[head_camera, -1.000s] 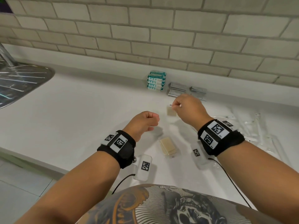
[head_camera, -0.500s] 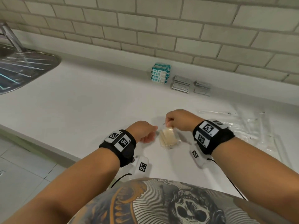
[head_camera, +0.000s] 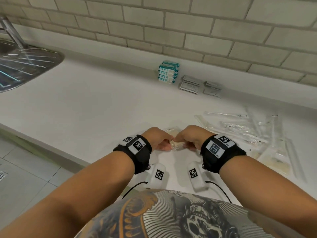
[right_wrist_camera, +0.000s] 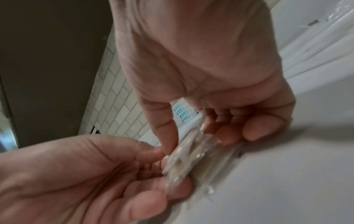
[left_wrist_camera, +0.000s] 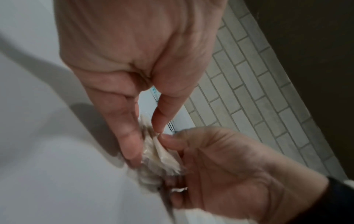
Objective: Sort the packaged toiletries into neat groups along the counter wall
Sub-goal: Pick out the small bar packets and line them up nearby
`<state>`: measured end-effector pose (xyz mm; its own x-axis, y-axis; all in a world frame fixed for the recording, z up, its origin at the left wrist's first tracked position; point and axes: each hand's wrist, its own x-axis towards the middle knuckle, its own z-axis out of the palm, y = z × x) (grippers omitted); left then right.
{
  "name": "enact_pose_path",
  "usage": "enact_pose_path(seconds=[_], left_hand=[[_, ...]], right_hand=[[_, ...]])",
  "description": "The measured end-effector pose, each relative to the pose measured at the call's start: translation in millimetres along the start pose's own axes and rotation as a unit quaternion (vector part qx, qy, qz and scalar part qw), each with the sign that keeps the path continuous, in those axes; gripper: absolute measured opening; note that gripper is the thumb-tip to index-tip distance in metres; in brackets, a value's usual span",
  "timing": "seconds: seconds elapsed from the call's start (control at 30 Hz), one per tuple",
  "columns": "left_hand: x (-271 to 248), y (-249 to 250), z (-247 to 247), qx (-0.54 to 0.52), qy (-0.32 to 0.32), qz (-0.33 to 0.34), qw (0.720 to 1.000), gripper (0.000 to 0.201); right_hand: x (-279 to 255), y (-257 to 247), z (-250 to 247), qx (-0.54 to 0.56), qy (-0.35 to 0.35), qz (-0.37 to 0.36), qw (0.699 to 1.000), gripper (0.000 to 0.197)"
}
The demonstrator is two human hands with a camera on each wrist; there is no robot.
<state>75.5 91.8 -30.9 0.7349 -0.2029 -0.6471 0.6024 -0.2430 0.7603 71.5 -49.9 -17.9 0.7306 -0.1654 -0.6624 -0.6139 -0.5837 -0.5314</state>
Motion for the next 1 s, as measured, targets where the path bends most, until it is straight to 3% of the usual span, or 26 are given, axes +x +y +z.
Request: enact_pose_path(seconds=[0.07,0.27,0.4,0.47,0.6,0.7,0.87,1.0], left_hand=[[-2,0,4,-0.003,-0.022,0.002,1.0,0.005],[-1,0,10,0.005,-0.052,0.053,0.997,0.009],[7,5,8,0.076,0.064,0.119,0.988,0.053],[10,6,10,0.089,0.067,0.154,0.982,0.068],[12,5,21,0.1,0.029,0.18,0.978,0.072],[15,-1,27,0.092,0.017,0.195,0.976,0.075],[14,-7,37,0.043,0.032,0.242,0.969,0.077],[18,-7,37,0.025,0.019,0.257,0.966,0.079]], right_hand=[[-1,-1,-2,-0.019,0.014,-0.018,1.0,0.024],[-13,-1,-9,-0.066,0.059,-0.123,0.988,0.031],[-6,12,-10,-0.216,0.167,-0.238,0.932,0.043],[-7,16,-11,-0.269,0.167,-0.225,0.922,0.055],[-4,29,-15,-0.3,0.168,-0.218,0.913,0.055],[-2,32,-18,-0.256,0.126,-0.209,0.935,0.045],[-6,35,-12,-0.249,0.125,-0.291,0.915,0.022],[-3,35,-17,-0.238,0.148,-0.282,0.918,0.022]])
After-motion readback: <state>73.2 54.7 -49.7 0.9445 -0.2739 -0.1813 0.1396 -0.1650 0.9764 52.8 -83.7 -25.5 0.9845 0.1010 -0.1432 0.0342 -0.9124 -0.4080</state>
